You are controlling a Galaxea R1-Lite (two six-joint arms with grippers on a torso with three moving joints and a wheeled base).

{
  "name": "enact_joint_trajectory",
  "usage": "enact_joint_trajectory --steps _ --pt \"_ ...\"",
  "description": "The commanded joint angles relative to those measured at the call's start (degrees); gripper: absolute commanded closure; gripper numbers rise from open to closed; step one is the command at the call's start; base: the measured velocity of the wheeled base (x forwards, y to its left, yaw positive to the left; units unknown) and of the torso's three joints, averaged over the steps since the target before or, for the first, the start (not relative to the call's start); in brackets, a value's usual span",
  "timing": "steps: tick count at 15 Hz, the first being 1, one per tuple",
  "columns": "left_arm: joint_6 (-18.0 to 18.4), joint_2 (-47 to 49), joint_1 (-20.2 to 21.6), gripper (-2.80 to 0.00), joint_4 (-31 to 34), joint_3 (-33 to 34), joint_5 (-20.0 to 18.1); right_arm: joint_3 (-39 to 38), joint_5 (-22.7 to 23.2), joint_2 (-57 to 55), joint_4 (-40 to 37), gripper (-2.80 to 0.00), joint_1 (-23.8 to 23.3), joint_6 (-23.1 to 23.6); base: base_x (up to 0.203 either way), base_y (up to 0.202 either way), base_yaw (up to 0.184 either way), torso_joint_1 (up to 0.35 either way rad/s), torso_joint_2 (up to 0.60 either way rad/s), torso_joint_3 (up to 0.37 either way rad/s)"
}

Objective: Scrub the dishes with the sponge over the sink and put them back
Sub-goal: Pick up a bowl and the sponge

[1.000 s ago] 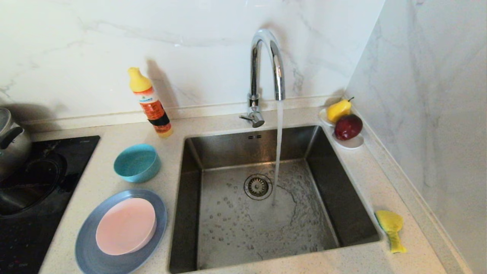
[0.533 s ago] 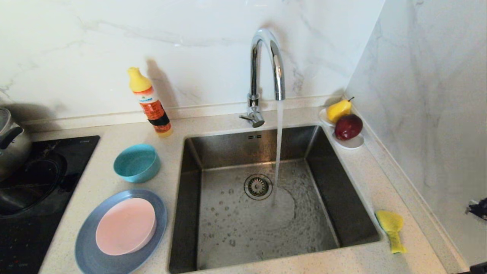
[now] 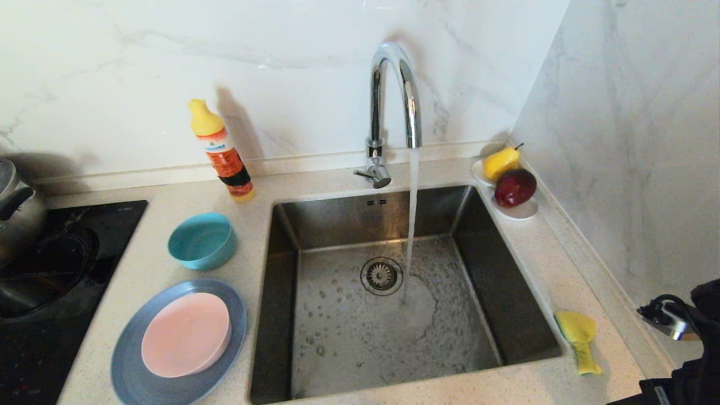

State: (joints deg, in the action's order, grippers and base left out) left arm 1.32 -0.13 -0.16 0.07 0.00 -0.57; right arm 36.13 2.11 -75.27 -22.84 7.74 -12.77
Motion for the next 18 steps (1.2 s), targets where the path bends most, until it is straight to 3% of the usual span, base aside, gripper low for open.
enact_joint_trajectory --steps 1,18 --pt "0.0 0.1 0.0 0.0 0.0 0.0 0.0 -1.9 0.0 -2.8 4.0 -2.8 0.0 -1.1 0.0 0.0 0.0 0.0 0.0 0.0" --pt "0.0 0.1 0.0 0.0 0.0 0.0 0.0 -2.2 0.3 -11.7 11.3 -2.8 -0.9 -4.0 0.0 0.0 0.0 0.0 0.0 0.0"
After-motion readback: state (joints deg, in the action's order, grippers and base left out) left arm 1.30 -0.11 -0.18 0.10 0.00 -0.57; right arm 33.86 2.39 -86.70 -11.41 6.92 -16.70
